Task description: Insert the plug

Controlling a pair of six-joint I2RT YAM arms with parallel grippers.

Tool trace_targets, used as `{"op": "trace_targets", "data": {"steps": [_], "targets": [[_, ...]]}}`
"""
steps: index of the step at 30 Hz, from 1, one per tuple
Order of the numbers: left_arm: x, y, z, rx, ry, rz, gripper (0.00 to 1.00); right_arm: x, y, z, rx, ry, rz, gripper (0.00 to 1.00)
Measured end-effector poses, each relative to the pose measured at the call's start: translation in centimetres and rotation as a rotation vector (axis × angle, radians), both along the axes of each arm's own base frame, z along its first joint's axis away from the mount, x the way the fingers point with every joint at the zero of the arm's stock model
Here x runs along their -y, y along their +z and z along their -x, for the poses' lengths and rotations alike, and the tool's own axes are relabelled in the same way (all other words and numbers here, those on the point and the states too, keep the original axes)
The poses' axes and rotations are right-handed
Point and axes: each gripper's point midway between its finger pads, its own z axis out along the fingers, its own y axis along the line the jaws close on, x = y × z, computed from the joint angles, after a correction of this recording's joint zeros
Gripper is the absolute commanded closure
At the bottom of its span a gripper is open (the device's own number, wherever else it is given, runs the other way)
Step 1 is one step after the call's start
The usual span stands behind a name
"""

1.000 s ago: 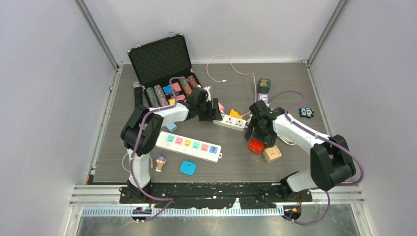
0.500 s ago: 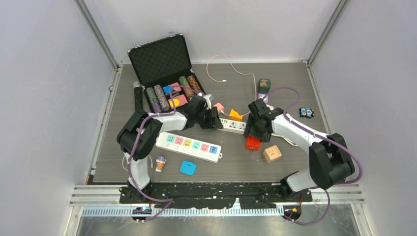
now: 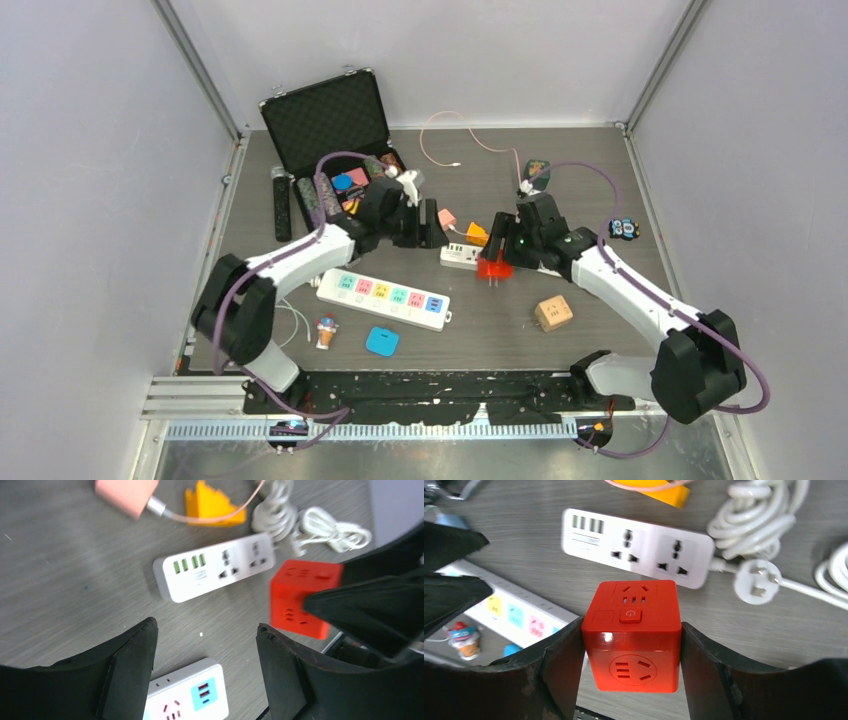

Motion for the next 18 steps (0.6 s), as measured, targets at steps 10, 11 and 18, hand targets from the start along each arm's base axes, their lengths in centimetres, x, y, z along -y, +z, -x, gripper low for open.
{"op": "trace_targets", "data": {"steps": [10, 11, 18], "targets": [[-3.0, 15.5, 1.0, 0.395, -0.013, 0.111, 0.00, -4.7, 6.9, -2.7, 0.269, 0.129, -0.232, 0.61], [-3.3, 16.4, 1.3, 0.429, -0.020, 0.117, 0.00, -5.2, 8.0, -3.1, 0.314, 0.139, -0.254, 0.62], [-4.2, 17.3, 2.8, 0.536, -0.062, 0.138, 0.00, -7.8, 14.8, -3.9, 0.558, 0.184, -0.349, 0.62]]}}
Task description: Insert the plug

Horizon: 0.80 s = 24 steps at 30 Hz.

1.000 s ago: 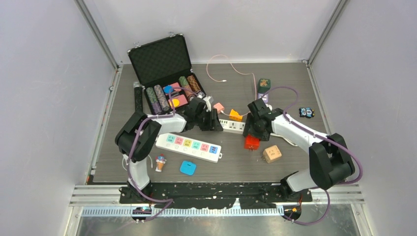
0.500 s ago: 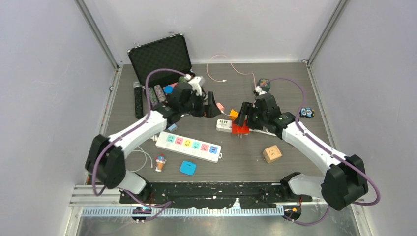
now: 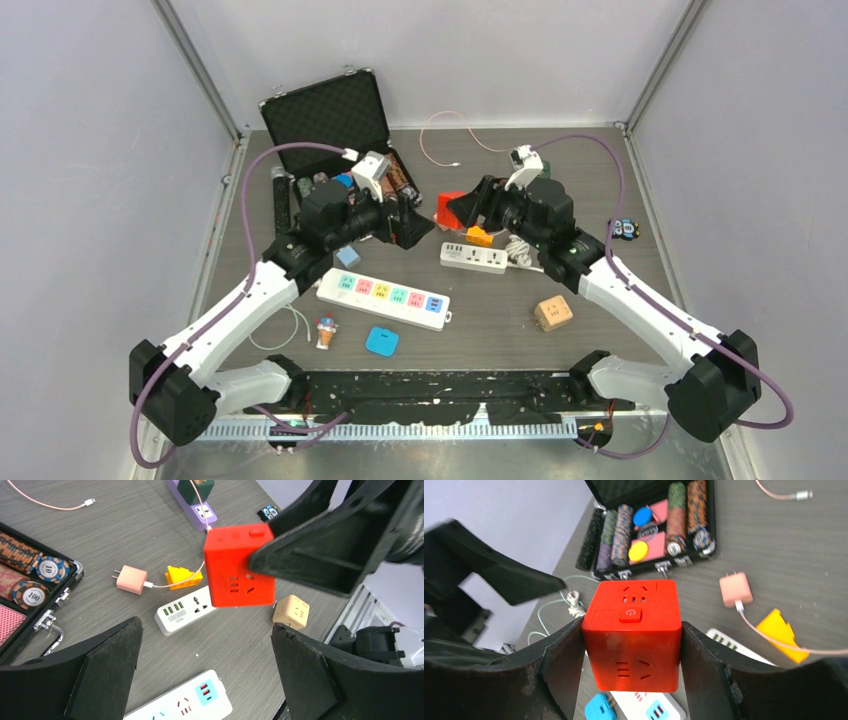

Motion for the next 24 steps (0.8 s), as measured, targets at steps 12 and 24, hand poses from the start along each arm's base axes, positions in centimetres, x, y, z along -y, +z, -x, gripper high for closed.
{"op": "trace_targets", "data": {"steps": [12, 24], "targets": [[2.1, 2.5, -1.3, 0.170, -0.047, 0.143, 0.00, -2.7, 8.6, -0.5, 0.203, -0.067, -0.057, 0.63], [2.8, 6.2, -3.7, 0.190, 0.093, 0.321, 0.03, -2.7, 10.2, -1.5, 0.090, -0.219, -0.082, 0.63]]}}
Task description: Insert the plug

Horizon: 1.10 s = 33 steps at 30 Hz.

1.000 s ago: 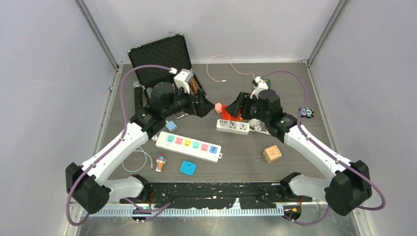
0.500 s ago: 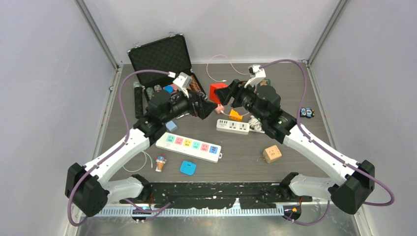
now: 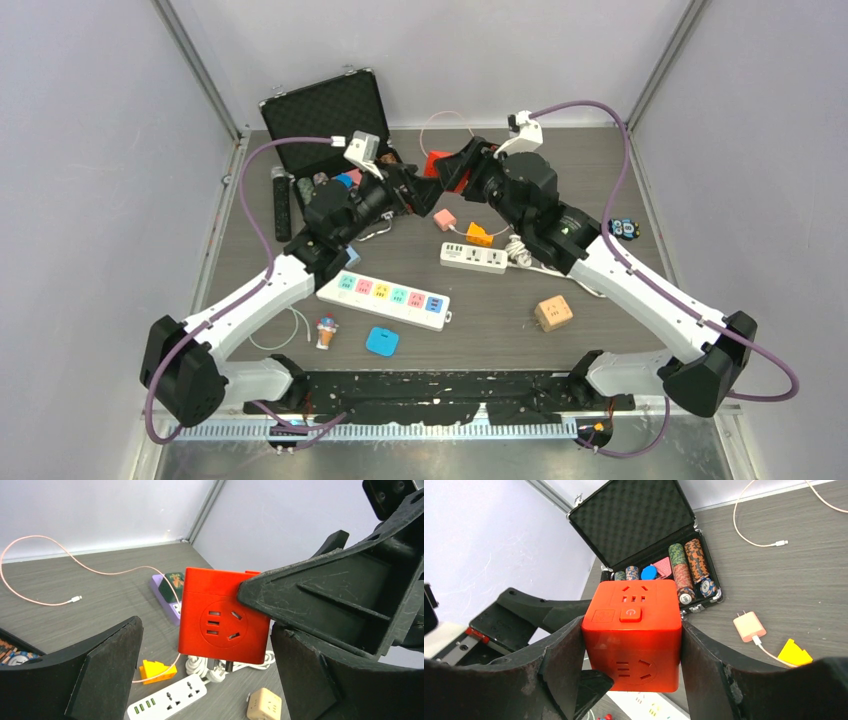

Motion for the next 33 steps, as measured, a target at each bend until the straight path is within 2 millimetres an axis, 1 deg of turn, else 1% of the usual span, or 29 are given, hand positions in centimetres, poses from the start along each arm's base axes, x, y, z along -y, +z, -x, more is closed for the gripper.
{"op": "trace_targets", "data": {"steps": [3, 6, 8, 10, 12, 13, 14, 15, 16, 17, 18, 19, 20, 22, 24, 28, 30, 33], "targets": [[0.1, 0.4, -0.4, 0.002, 0.013, 0.031, 0.08, -0.1, 0.3, -0.2, -0.033, -0.027, -0.015, 0.63], [0.6, 0.3, -0.5, -0.015, 0.013, 0.052, 0.16, -0.3, 0.5, 0.0, -0.062, -0.034, -0.038, 0.63], [0.9, 0.1, -0.4, -0.034, 0.009, 0.065, 0.24, -0.4, 0.4, 0.3, -0.087, -0.035, -0.047, 0.63], [1.0, 0.1, -0.4, -0.047, 0.008, 0.077, 0.36, -0.5, 0.2, 0.3, -0.110, -0.039, -0.054, 0.63], [1.1, 0.2, -0.2, -0.056, 0.001, 0.092, 0.52, -0.7, 0.1, 0.2, -0.130, -0.042, -0.060, 0.59], [1.2, 0.2, -0.1, -0.062, -0.002, 0.099, 0.59, -0.7, 0.0, 0.2, -0.137, -0.044, -0.063, 0.57], [1.2, 0.2, -0.1, -0.065, -0.003, 0.100, 0.69, -0.8, -0.1, 0.2, -0.143, -0.046, -0.064, 0.54], [1.3, 0.1, 0.0, -0.066, -0.011, 0.095, 0.78, -0.7, -0.2, 0.2, -0.149, -0.048, -0.061, 0.46], [1.4, 0.0, 0.0, -0.068, -0.015, 0.093, 0.87, -0.7, -0.3, 0.2, -0.156, -0.050, -0.059, 0.42], [1.4, -0.1, 0.1, -0.072, -0.018, 0.096, 0.95, -0.6, -0.4, 0.3, -0.159, -0.050, -0.057, 0.32], [1.4, 0.0, 0.2, -0.071, -0.024, 0.097, 1.00, -0.6, -0.4, 0.3, -0.162, -0.051, -0.056, 0.21], [1.4, -0.1, 0.2, -0.071, -0.029, 0.095, 1.00, -0.6, -0.4, 0.3, -0.164, -0.050, -0.054, 0.16], [1.4, -0.2, 0.3, -0.070, -0.036, 0.092, 1.00, -0.6, -0.4, 0.4, -0.166, -0.048, -0.052, 0.07], [1.4, -0.5, 0.4, -0.072, -0.049, 0.082, 1.00, -0.6, -0.5, 0.5, -0.169, -0.038, -0.044, 0.00], [1.4, -1.2, 0.6, -0.072, -0.069, 0.071, 1.00, -0.4, -0.5, 0.6, -0.171, -0.026, -0.027, 0.04], [0.4, -2.4, 1.1, -0.024, -0.119, 0.056, 1.00, 0.6, 0.0, 0.6, -0.152, -0.002, 0.000, 0.05], [-0.4, -2.6, 1.4, 0.040, -0.148, 0.047, 1.00, 1.6, 1.0, 0.8, -0.114, 0.012, -0.003, 0.05], [-1.3, -2.3, 2.0, 0.201, -0.201, 0.012, 1.00, 3.0, 2.8, 1.6, -0.038, 0.046, -0.018, 0.05]]}}
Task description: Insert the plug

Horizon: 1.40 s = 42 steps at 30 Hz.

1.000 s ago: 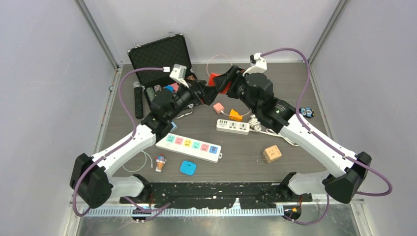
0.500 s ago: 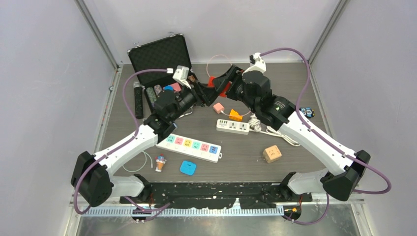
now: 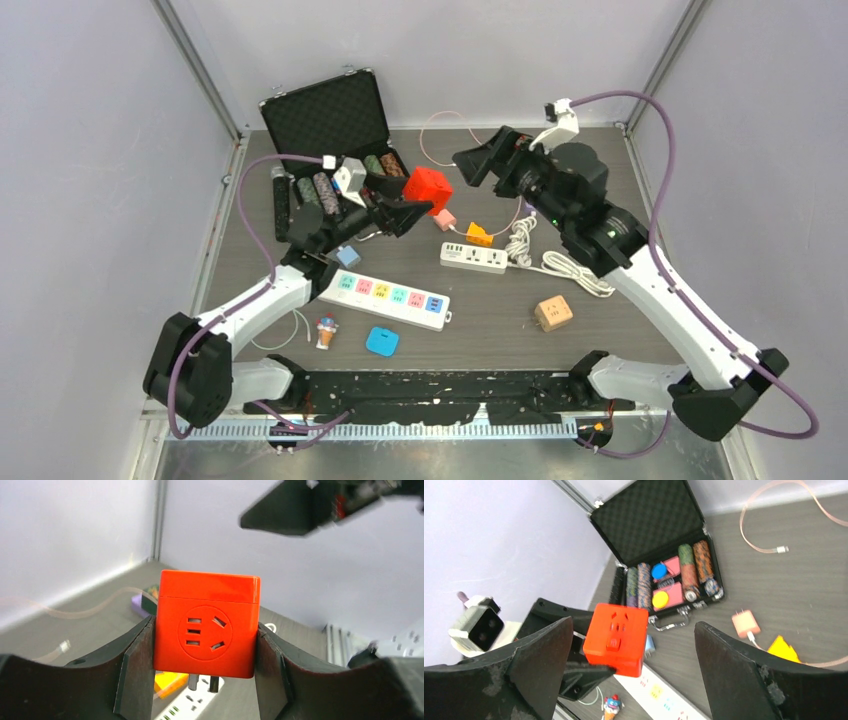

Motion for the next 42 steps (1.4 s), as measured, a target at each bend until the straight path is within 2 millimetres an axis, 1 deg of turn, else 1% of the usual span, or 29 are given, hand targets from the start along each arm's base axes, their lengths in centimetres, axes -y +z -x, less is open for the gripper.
{"op": "trace_targets", "data": {"steps": [2, 5, 8, 13, 18, 22, 27, 31, 32, 33, 34, 35, 36, 37, 38, 39, 40, 41, 42], "targets": [[-0.1, 0.8, 1.1, 0.157, -0.051, -0.032, 1.00, 0.6, 1.8, 0.8, 0.065, 0.035, -0.014, 0.05], [0.3, 2.4, 3.1, 0.383, -0.130, -0.071, 1.00, 0.3, 3.7, 1.8, 0.145, 0.105, -0.021, 0.05], [0.6, 3.0, 4.3, 0.519, -0.179, -0.106, 1.00, -0.7, 4.2, 2.6, 0.184, 0.186, -0.001, 0.05], [0.8, 3.3, 5.2, 0.665, -0.214, -0.159, 1.00, -2.5, 3.8, 3.3, 0.196, 0.306, 0.036, 0.05], [0.6, 3.6, 5.5, 0.746, -0.203, -0.192, 1.00, -3.8, 3.3, 4.0, 0.182, 0.406, 0.065, 0.05], [0.6, 3.8, 5.4, 0.761, -0.199, -0.207, 1.00, -4.5, 2.7, 4.5, 0.161, 0.472, 0.096, 0.05], [0.7, 4.1, 5.4, 0.737, -0.214, -0.218, 1.00, -5.4, 1.5, 4.8, 0.111, 0.555, 0.159, 0.04], [0.6, 4.1, 5.6, 0.729, -0.219, -0.222, 0.99, -6.2, -0.6, 5.0, 0.034, 0.618, 0.185, 0.02], [0.6, 4.0, 5.6, 0.724, -0.219, -0.225, 0.97, -6.4, -1.4, 5.0, 0.004, 0.632, 0.190, 0.04], [0.6, 3.9, 5.6, 0.720, -0.220, -0.227, 0.96, -6.6, -2.0, 5.0, -0.018, 0.641, 0.193, 0.12], [0.6, 3.7, 5.5, 0.707, -0.221, -0.232, 0.94, -6.8, -2.7, 5.1, -0.052, 0.655, 0.192, 0.22], [0.6, 3.4, 5.4, 0.693, -0.221, -0.237, 0.94, -7.0, -3.2, 5.1, -0.072, 0.664, 0.192, 0.27], [0.6, 3.1, 5.3, 0.673, -0.222, -0.243, 0.93, -7.2, -3.5, 5.1, -0.094, 0.673, 0.187, 0.37], [0.6, 2.8, 5.2, 0.661, -0.224, -0.249, 0.92, -7.4, -3.8, 5.0, -0.115, 0.672, 0.188, 0.41], [0.6, 2.7, 5.1, 0.661, -0.221, -0.254, 0.91, -7.4, -4.0, 4.9, -0.145, 0.668, 0.177, 0.50], [0.6, 2.5, 5.0, 0.660, -0.218, -0.260, 0.89, -7.4, -4.2, 4.8, -0.164, 0.665, 0.172, 0.55], [0.6, 2.4, 4.9, 0.658, -0.218, -0.265, 0.86, -7.4, -4.4, 4.7, -0.185, 0.659, 0.164, 0.64], [0.6, 2.2, 4.9, 0.647, -0.222, -0.267, 0.80, -7.4, -4.6, 4.8, -0.199, 0.663, 0.159, 0.68], [0.6, 2.1, 4.9, 0.640, -0.224, -0.269, 0.73, -7.4, -4.7, 4.8, -0.207, 0.664, 0.158, 0.76]]}}
